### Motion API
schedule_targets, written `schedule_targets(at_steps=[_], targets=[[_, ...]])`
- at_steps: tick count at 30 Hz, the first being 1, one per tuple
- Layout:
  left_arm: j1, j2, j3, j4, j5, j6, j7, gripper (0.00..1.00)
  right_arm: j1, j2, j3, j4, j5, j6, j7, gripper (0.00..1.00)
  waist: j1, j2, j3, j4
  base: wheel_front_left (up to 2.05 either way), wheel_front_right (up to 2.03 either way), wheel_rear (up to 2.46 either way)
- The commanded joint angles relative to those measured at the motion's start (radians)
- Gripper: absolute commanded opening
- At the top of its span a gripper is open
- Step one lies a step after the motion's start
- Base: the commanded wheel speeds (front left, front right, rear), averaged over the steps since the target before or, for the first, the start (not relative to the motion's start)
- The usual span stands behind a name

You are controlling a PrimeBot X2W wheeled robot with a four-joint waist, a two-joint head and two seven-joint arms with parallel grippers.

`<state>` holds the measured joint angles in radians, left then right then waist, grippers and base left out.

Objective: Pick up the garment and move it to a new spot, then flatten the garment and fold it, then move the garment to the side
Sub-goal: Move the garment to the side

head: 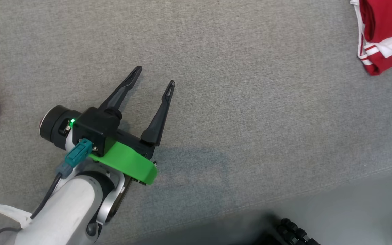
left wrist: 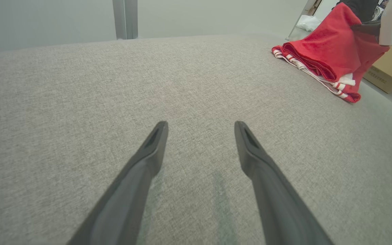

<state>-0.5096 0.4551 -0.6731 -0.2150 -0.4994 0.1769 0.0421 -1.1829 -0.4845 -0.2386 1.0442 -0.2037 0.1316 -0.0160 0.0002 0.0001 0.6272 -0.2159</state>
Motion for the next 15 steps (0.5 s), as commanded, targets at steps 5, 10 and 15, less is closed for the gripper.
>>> schedule_targets(at_steps=[5, 10, 15], targets=[[-0.018, -0.004, 0.003, -0.002, 0.008, 0.009, -0.013, 1.0, -0.003, 0.016, -0.055, -0.01, -0.092, -0.002, -0.005, 1.0, -0.0002, -0.0001, 0.012, 0.029, 0.0, 0.0, 0.0], [-0.023, -0.016, 0.005, 0.018, 0.013, -0.001, -0.06, 1.0, 0.044, 0.054, -0.071, -0.025, -0.15, -0.002, -0.067, 1.0, -0.0002, -0.0001, -0.022, 0.052, 0.0, 0.0, 0.0], [-0.002, -0.016, 0.012, 0.063, 0.027, 0.012, -0.12, 1.0, 0.104, 0.1, -0.009, -0.001, -0.143, -0.002, -0.188, 1.0, -0.0002, -0.0001, -0.096, 0.071, 0.0, 0.0, 0.0]])
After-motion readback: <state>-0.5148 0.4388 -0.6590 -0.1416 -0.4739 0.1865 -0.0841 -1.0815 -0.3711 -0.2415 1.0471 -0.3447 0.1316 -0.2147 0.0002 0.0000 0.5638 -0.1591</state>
